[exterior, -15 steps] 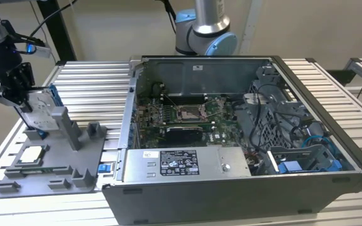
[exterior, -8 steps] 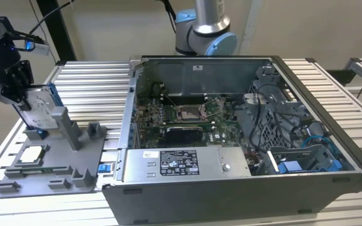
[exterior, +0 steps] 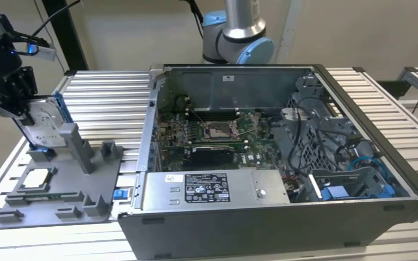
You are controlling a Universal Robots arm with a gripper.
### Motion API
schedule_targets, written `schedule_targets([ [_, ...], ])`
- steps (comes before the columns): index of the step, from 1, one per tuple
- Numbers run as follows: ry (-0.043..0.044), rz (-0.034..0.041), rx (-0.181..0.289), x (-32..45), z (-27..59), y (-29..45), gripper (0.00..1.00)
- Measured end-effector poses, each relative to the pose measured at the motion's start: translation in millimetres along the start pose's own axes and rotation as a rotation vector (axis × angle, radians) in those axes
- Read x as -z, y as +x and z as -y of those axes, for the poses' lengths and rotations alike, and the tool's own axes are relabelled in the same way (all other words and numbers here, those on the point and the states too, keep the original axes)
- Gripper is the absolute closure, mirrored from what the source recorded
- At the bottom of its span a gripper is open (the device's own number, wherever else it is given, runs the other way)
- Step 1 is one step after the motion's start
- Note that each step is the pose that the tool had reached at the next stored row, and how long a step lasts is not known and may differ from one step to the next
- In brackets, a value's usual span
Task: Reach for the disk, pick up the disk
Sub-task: 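Pick up the disk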
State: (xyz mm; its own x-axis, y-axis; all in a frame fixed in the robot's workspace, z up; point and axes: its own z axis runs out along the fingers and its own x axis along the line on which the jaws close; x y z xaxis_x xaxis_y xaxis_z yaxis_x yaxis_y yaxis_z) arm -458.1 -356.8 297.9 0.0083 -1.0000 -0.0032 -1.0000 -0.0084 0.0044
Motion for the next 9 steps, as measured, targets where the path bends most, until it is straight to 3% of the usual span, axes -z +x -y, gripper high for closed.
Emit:
schedule_targets([
  [9, 0.0, 0.0, 0.0, 9.1, 0.0, 0.0, 1.0],
])
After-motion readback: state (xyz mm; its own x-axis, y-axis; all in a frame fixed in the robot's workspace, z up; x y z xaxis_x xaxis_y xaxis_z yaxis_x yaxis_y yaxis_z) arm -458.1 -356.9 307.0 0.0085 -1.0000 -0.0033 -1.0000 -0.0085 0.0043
